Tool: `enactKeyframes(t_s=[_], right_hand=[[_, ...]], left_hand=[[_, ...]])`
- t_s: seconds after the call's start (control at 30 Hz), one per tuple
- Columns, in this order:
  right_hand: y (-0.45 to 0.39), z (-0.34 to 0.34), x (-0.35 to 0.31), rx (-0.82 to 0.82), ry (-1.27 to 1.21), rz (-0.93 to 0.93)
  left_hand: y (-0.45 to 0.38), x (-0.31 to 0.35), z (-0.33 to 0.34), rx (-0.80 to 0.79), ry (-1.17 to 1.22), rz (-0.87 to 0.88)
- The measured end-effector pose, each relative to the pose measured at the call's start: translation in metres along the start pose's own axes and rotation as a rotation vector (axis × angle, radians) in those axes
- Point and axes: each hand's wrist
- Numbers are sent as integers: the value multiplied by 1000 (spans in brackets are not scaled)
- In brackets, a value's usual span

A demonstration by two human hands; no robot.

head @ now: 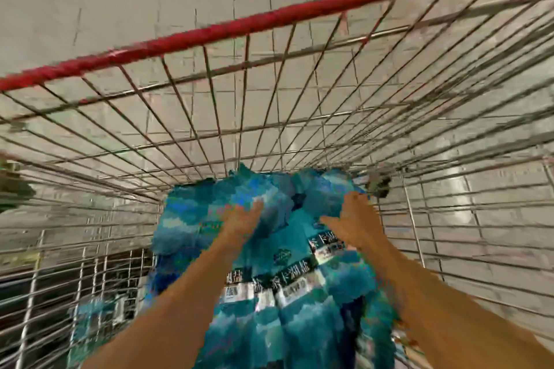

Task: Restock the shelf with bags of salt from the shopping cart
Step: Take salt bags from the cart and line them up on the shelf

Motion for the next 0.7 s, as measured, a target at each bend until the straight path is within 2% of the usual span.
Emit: enactKeyframes(t_s=[0.03, 0.1, 0.17, 0.23, 0.27, 0.33, 0.43, 0.5, 0.6, 0.7], right_hand=[[-8, 2, 0, -57, 53, -30], [-15, 6, 6, -88, 107, -75], [-17, 10, 17, -4, 147, -111], [-17, 13, 27, 109, 229, -159], [-16, 13, 29, 185, 252, -192], [-15, 10, 29, 326, 189, -235], [-11, 1, 19, 466, 182, -357], [-4, -9, 8, 568, 166, -427], [15, -30, -6, 619, 46, -417], [43, -50, -19, 483, -38, -429]], left_hand=[[-8, 7, 6, 21, -23, -3], [-21, 17, 20, 199, 21, -23], [-31, 21, 26, 291, 55, -177], [-33, 27, 25, 322, -79, -314], [-37, 25, 26, 330, -47, -338], [-41, 23, 28, 317, 193, -351], [-45, 19, 23, 261, 502, -290], [-38, 21, 17, 220, 547, -276], [-17, 24, 8, 280, 377, -192], [22, 25, -8, 338, 228, -68]])
Point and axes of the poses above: each hand's wrist, its own y-axis away from the middle knuckle, its own z-axis out of the palm, x = y × z, and after that the axes turned 9 degrees about -y, right-handed
